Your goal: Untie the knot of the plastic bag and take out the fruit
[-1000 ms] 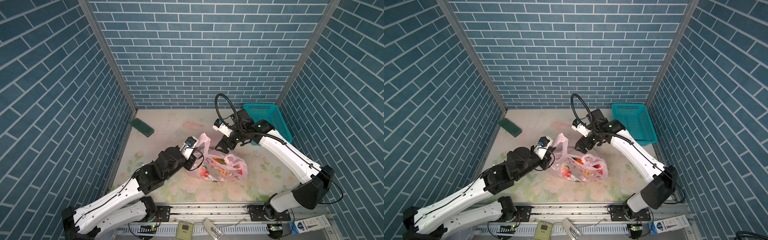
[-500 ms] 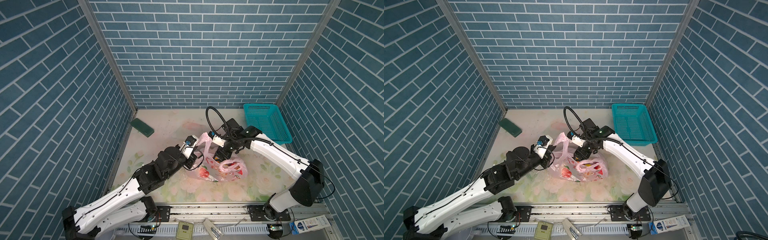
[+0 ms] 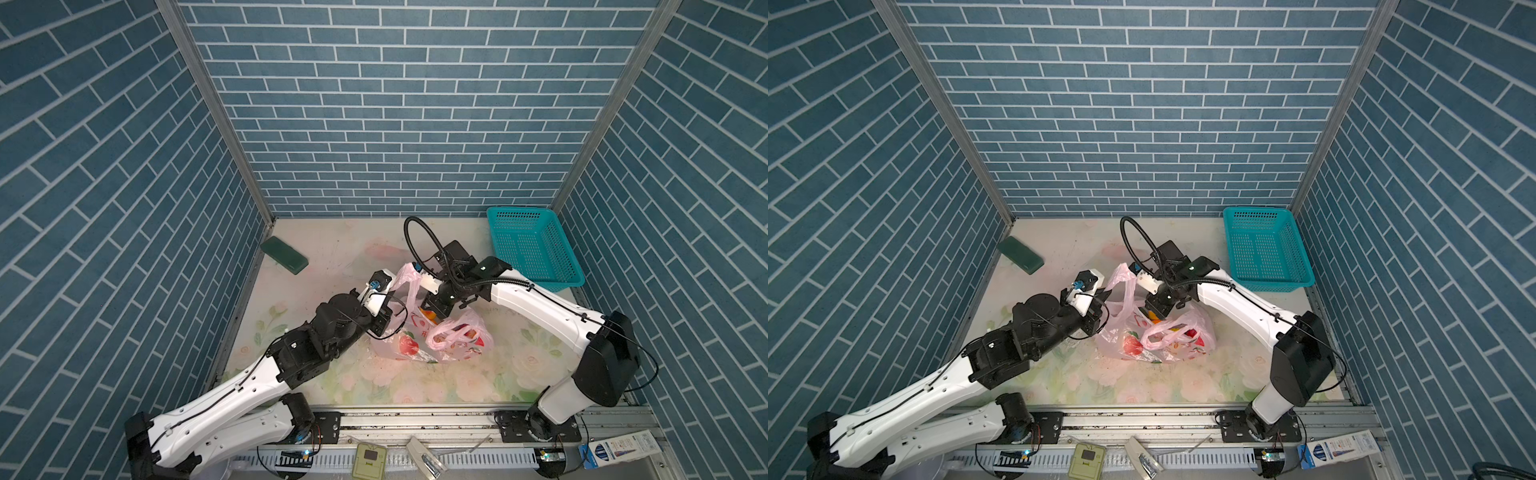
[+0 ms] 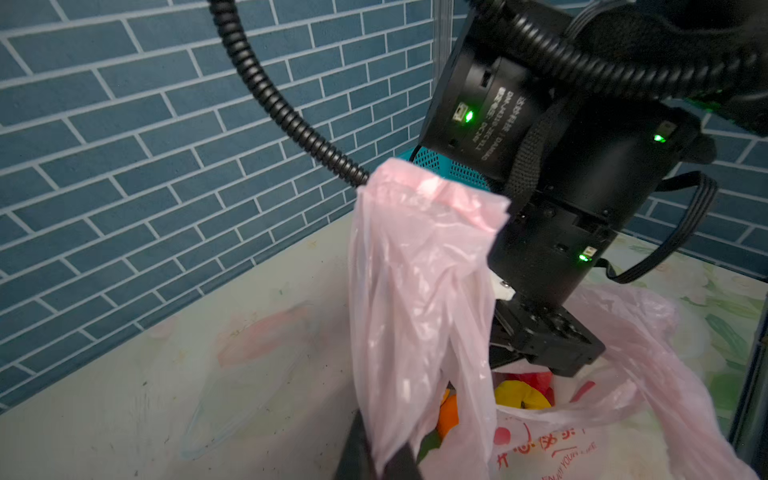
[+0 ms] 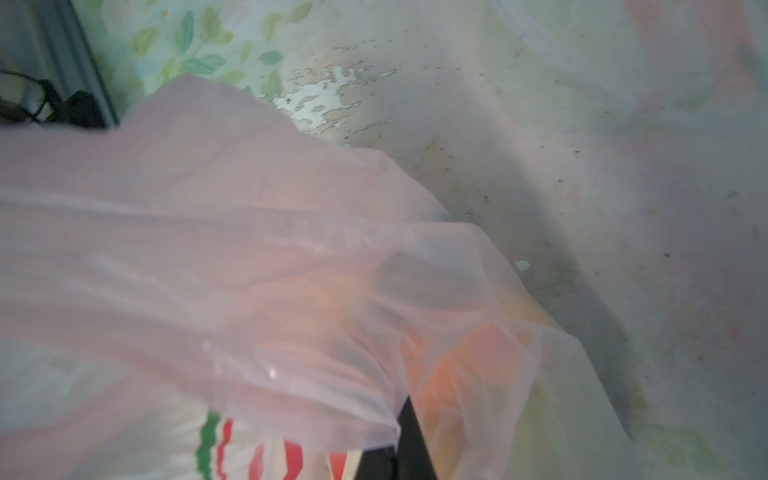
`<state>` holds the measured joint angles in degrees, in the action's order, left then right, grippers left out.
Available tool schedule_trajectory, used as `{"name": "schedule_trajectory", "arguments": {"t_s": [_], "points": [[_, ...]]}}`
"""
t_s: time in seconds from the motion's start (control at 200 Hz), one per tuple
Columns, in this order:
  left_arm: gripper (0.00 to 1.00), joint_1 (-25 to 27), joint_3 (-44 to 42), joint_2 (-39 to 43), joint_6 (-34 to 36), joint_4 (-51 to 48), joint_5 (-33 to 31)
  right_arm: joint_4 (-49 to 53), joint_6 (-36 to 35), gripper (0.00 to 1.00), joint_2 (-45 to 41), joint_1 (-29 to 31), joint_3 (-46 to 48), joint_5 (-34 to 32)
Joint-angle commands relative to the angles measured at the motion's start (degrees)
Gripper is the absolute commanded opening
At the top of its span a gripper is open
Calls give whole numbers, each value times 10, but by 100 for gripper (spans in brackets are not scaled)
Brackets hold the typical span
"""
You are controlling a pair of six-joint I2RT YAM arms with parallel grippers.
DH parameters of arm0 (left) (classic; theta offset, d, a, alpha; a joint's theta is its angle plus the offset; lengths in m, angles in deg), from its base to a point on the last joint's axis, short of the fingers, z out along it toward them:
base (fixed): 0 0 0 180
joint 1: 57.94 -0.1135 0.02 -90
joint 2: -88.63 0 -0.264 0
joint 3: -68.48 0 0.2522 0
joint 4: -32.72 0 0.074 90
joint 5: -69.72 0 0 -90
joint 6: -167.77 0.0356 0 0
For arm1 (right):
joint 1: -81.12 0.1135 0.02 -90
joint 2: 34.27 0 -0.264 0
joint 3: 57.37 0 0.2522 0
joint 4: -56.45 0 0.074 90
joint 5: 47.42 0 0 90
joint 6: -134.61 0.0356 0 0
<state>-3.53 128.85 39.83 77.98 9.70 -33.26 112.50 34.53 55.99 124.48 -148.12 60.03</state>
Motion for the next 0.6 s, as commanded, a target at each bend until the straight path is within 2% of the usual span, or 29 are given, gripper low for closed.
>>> {"name": "schedule_trajectory", "arguments": {"t_s": [0.0,0.04,0.095,0.285,0.44,0.595], "points": [[56,2,3,6,-26,-19,-16,-30,54,0,-49,-30,6,-57],[68,3,6,5,-36,-25,-18,-27,66,0,-56,-38,-3,-67],[79,3,9,5,-49,-29,-19,-15,81,0,-60,-50,-21,-78],[99,6,30,-14,-69,-36,-30,26,120,0,-59,-68,-72,-105],[100,26,52,-49,-95,-23,-33,56,156,0,-56,-72,-97,-139],[100,64,52,-89,-119,29,-34,71,182,0,-54,-75,-110,-167]]}}
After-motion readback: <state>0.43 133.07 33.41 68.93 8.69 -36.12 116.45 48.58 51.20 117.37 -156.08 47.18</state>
